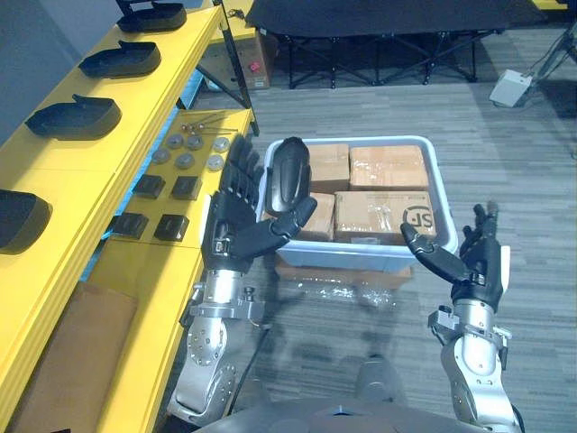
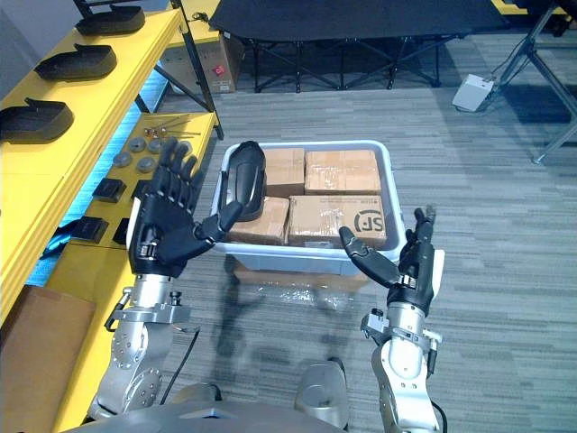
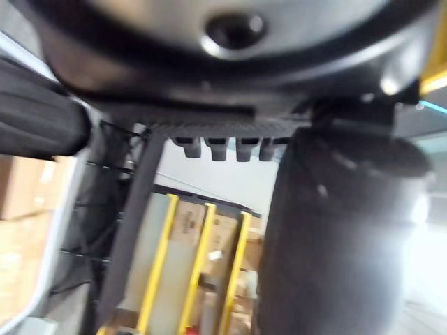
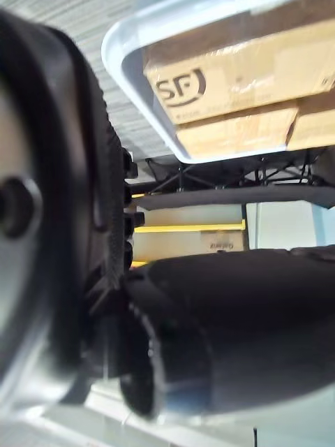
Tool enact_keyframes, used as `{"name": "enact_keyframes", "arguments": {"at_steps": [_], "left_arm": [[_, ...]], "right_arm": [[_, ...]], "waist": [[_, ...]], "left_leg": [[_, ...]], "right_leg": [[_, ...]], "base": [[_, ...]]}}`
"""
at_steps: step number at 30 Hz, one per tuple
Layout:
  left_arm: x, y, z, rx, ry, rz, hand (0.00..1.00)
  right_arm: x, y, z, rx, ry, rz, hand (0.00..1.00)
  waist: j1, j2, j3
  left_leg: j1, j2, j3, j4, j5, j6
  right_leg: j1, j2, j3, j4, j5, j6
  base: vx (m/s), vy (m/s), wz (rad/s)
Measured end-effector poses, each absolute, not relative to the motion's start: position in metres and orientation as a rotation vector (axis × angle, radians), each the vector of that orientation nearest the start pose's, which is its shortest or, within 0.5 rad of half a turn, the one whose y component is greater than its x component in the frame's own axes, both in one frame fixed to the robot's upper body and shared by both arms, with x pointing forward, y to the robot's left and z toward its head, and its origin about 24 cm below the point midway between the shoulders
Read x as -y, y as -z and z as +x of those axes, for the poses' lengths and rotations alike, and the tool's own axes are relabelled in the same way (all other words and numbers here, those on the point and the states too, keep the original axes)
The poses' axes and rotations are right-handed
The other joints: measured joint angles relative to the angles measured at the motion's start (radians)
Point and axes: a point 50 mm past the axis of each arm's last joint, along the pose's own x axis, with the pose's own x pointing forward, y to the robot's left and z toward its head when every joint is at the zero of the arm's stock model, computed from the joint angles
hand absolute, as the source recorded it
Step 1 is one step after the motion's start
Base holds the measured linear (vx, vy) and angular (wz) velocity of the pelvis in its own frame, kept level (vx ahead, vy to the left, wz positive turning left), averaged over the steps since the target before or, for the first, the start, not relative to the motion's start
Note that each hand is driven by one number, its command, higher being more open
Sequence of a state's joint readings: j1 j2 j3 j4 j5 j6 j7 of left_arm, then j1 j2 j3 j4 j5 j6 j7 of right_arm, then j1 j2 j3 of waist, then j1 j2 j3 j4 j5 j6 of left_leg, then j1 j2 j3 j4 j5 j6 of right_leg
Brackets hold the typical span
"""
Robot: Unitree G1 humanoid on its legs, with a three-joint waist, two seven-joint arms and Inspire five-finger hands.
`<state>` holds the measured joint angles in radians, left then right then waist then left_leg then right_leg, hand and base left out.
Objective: Walk over and take three plastic housings, then place them on the shelf
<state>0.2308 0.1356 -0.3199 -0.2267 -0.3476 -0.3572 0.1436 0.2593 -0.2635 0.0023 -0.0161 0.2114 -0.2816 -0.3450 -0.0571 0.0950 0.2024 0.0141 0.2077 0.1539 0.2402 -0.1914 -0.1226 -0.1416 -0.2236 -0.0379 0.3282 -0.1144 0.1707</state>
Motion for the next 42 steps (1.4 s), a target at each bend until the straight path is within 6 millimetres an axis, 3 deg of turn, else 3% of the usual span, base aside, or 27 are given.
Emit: {"name": "enact_keyframes", "arguments": {"at_steps": [3,7,9,10,12,13,18,20,29,32,33,37,39,42], "left_arm": [[-0.133,-0.033,0.197,0.067,0.021,-0.280,1.00],[-0.153,-0.007,0.199,-0.055,-0.060,-0.215,1.00],[-0.163,0.004,0.203,-0.097,-0.123,-0.195,1.00],[-0.165,0.005,0.204,-0.099,-0.131,-0.192,1.00],[-0.167,0.007,0.206,-0.106,-0.137,-0.186,1.00],[-0.168,0.017,0.203,-0.148,-0.137,-0.178,1.00],[-0.154,0.050,0.186,-0.305,-0.087,-0.177,1.00],[-0.147,0.055,0.184,-0.326,-0.048,-0.185,1.00],[-0.123,0.057,0.190,-0.303,0.066,-0.247,1.00],[-0.118,0.054,0.196,-0.281,0.072,-0.278,1.00],[-0.117,0.054,0.196,-0.276,0.069,-0.280,1.00],[-0.113,0.050,0.201,-0.263,0.051,-0.314,1.00],[-0.110,0.049,0.206,-0.258,0.048,-0.313,1.00],[-0.111,0.048,0.208,-0.257,0.030,-0.309,1.00]], "right_arm": [[0.225,-0.013,0.212,-0.043,0.346,-0.059,1.00],[0.232,-0.013,0.253,-0.086,0.350,-0.057,1.00],[0.243,-0.039,0.295,-0.055,0.368,-0.110,1.00],[0.247,-0.049,0.306,-0.035,0.381,-0.119,1.00],[0.258,-0.084,0.333,0.040,0.423,-0.139,1.00],[0.269,-0.116,0.353,0.096,0.464,-0.138,1.00],[0.288,-0.165,0.372,0.164,0.560,-0.172,1.00],[0.292,-0.179,0.376,0.170,0.570,-0.194,1.00],[0.320,-0.184,0.379,-0.032,0.672,-0.256,1.00],[0.332,-0.205,0.378,-0.056,0.719,-0.280,1.00],[0.333,-0.209,0.379,-0.056,0.724,-0.290,0.00],[0.347,-0.221,0.373,-0.092,0.769,-0.351,0.00],[0.364,-0.232,0.363,-0.116,0.823,-0.421,0.00],[0.380,-0.242,0.352,-0.142,0.874,-0.460,0.00]], "waist": [[0.029,-0.017,0.008],[0.051,-0.046,0.034],[0.084,-0.036,0.084],[0.095,-0.033,0.104],[0.129,-0.019,0.161],[0.161,-0.004,0.182],[0.220,0.036,0.216],[0.233,0.046,0.243],[0.290,0.088,0.284],[0.307,0.109,0.294],[0.308,0.110,0.294],[0.338,0.112,0.293],[0.355,0.113,0.292],[0.358,0.114,0.292]], "left_leg": [[-0.022,-0.012,0.014,0.020,-0.002,-0.003],[-0.112,-0.021,-0.037,0.091,-0.007,-0.009],[-0.176,-0.022,-0.078,0.148,-0.007,-0.012],[-0.189,-0.022,-0.087,0.159,-0.007,-0.011],[-0.233,-0.027,-0.112,0.181,-0.003,-0.007],[-0.286,-0.032,-0.134,0.198,0.006,-0.006],[-0.351,-0.045,-0.170,0.252,0.009,-0.008],[-0.362,-0.052,-0.173,0.275,0.003,-0.002],[-0.477,-0.057,-0.197,0.393,-0.032,0.013],[-0.525,-0.058,-0.208,0.418,-0.030,0.015],[-0.533,-0.058,-0.210,0.422,-0.030,0.015],[-0.573,-0.068,-0.219,0.425,-0.021,0.019],[-0.605,-0.078,-0.232,0.428,-0.013,0.021],[-0.635,-0.084,-0.244,0.437,-0.011,0.023]], "right_leg": [[0.028,-0.009,-0.035,-0.118,0.098,0.001],[0.052,-0.023,-0.109,-0.215,0.166,0.005],[0.046,-0.023,-0.140,-0.230,0.193,0.005],[0.043,-0.023,-0.145,-0.229,0.197,0.004],[0.022,-0.023,-0.159,-0.226,0.212,0.002],[-0.011,-0.025,-0.176,-0.224,0.222,0.002],[-0.044,-0.038,-0.206,-0.190,0.223,0.003],[-0.051,-0.047,-0.211,-0.171,0.222,0.003],[-0.118,-0.060,-0.231,-0.128,0.224,0.008],[-0.161,-0.062,-0.233,-0.101,0.224,0.008],[-0.167,-0.062,-0.235,-0.100,0.224,0.008],[-0.203,-0.072,-0.249,-0.090,0.227,0.012],[-0.226,-0.080,-0.261,-0.083,0.227,0.012],[-0.241,-0.084,-0.277,-0.083,0.228,0.015]], "base": [[-0.12,0.127,-0.29],[-0.15,0.072,0.29],[-0.16,0.036,0.36],[-0.17,0.031,0.32],[-0.18,0.017,0.27],[-0.15,0.011,0.27],[-0.04,0.031,0.21],[-0.03,0.065,0.07],[-0.06,0.067,0.01],[-0.07,0.049,0.03],[-0.06,0.040,0.02],[-0.05,0.041,0.08],[-0.04,0.036,0.15],[-0.04,0.046,0.13]]}}
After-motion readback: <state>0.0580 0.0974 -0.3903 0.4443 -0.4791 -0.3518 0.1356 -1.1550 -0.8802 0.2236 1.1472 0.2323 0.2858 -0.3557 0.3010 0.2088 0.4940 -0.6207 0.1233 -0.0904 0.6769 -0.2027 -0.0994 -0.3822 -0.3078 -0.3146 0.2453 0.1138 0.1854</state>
